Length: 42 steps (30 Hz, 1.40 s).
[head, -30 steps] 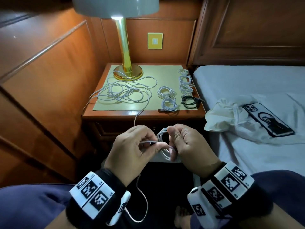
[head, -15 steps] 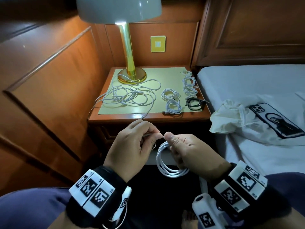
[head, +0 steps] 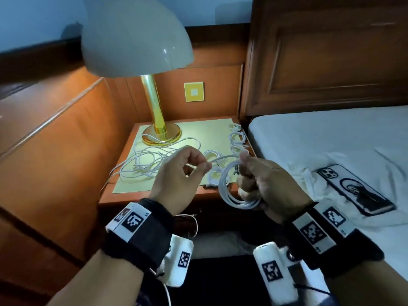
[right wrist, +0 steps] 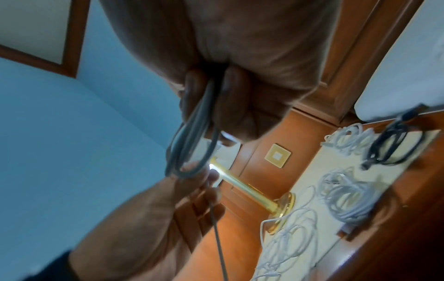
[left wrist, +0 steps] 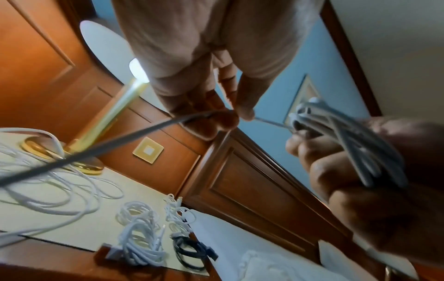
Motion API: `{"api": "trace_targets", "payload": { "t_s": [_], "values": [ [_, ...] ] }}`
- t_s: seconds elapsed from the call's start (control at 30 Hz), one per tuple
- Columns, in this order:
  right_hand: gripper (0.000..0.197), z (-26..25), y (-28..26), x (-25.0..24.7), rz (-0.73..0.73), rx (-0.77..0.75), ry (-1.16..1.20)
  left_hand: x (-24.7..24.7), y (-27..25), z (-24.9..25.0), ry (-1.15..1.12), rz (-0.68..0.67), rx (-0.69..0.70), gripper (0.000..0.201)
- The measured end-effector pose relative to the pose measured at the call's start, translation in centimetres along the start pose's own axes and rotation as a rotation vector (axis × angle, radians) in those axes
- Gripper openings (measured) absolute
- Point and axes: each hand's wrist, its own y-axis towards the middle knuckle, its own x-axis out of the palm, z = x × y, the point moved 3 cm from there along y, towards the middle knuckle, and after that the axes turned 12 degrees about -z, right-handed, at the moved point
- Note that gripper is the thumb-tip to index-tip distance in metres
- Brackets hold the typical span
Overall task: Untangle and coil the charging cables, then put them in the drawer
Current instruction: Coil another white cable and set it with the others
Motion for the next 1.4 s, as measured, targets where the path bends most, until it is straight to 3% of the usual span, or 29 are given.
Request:
{"api": "trace_targets", "payload": {
  "t_s": [0.1,0.2,0.33,0.47,0.57,0.67,0.8,1.0,1.07,1.13,1.3,1.4],
  "values": [
    [0.041,1.2,0.3,-1.7,0.058,-0.039,0.069,2.5,1.5,0.0,-0.043,-0.041,-0.041,0.017],
    [0.046,1.5,1.0,-3.7,0.098,-0.141,-0.013,3.8,2.7,0.5,-0.066,-0.038,-0.041,0.013],
    [0.049,2.4,2.2,-5.4,0.164,-0.165,-0.247,5.5,3.6,0.6,-0.328,-0.054,-0.111,0.016],
    [0.053,2.2,2.7,-6.8,0.194,-0.154,-0.177,7.3,4.2,0.9,-0.501,-0.099,-0.155,0.019],
    [0.054,1.9,2.5,-7.8,0.251,-0.154,-0.175,8.4,4.4,1.1,-0.562,-0.158,-0.150,0.019],
    [0.056,1.9,2.3,-8.2,0.319,-0.177,-0.270,9.0,4.4,1.3,-0.557,-0.186,-0.109,0.006],
    [0.057,2.0,2.4,-7.7,0.373,-0.220,-0.373,9.2,4.3,1.4,-0.576,-0.170,-0.078,0.012],
    [0.061,1.3,2.2,-7.4,0.453,-0.314,-0.608,8.9,3.8,2.6,-0.871,-0.371,-0.155,0.012],
    [0.063,1.4,2.1,-7.2,0.454,-0.305,-0.625,8.7,3.6,2.8,-0.851,-0.425,-0.138,0.010],
    [0.061,1.6,2.1,-7.1,0.443,-0.296,-0.602,8.7,3.5,2.5,-0.736,-0.431,-0.116,0.019],
    [0.068,2.4,2.7,-6.7,0.418,-0.255,-0.531,8.5,3.5,0.9,-0.270,-0.270,-0.085,0.030],
    [0.068,2.8,2.9,-6.7,0.401,-0.246,-0.428,8.3,3.3,0.7,-0.210,-0.167,-0.116,0.027]
  ]
}}
